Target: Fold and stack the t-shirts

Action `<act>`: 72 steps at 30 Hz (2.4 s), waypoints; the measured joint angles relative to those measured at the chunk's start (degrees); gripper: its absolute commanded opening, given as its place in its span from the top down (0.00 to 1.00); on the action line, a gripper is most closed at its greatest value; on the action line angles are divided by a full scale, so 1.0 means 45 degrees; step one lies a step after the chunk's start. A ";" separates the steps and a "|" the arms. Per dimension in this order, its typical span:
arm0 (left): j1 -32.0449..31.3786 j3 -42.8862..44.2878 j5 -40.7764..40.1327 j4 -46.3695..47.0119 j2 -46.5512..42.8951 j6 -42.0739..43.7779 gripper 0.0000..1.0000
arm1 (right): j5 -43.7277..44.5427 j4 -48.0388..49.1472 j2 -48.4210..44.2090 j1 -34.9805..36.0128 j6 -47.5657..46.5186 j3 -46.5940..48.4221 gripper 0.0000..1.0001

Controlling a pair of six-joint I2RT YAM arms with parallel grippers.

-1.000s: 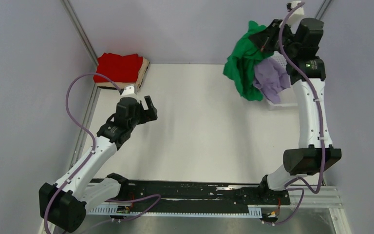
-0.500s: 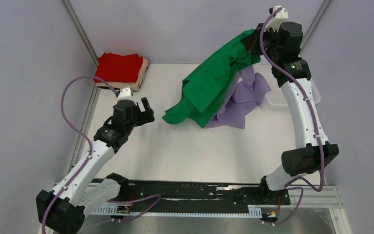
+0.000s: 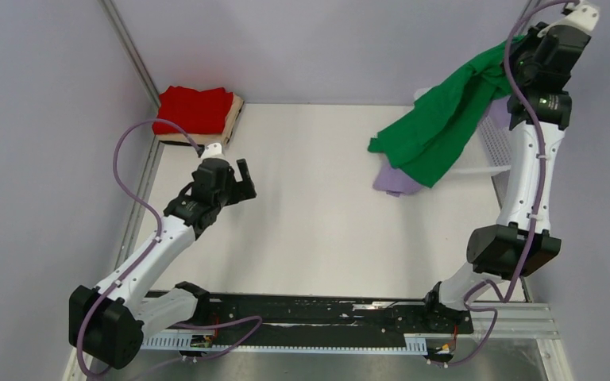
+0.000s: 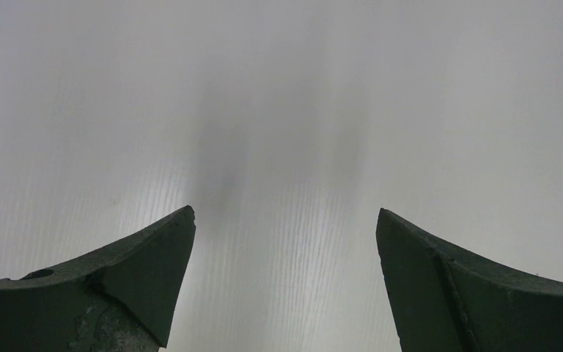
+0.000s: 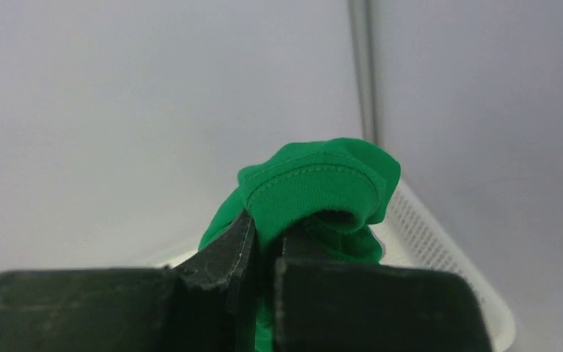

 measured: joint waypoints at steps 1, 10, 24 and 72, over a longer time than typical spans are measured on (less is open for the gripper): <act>0.0000 0.0053 0.0000 0.0000 0.0160 -0.0005 0.00 | 0.0185 0.0010 0.0248 -0.0316 0.0097 0.0466 1.00; 0.0000 0.0583 0.0053 0.0262 0.1307 -0.0102 0.00 | -0.0262 0.0583 0.2511 -0.1617 0.0665 0.2263 0.97; 0.0000 0.1093 0.0107 0.0155 0.2030 -0.0092 0.00 | 0.1180 -0.0971 0.6377 -0.1535 0.0855 0.1428 0.00; 0.0000 0.0976 0.0772 0.0335 0.2739 -0.0155 0.00 | 0.1059 -0.0087 0.9967 -0.1064 -0.0840 0.2914 0.72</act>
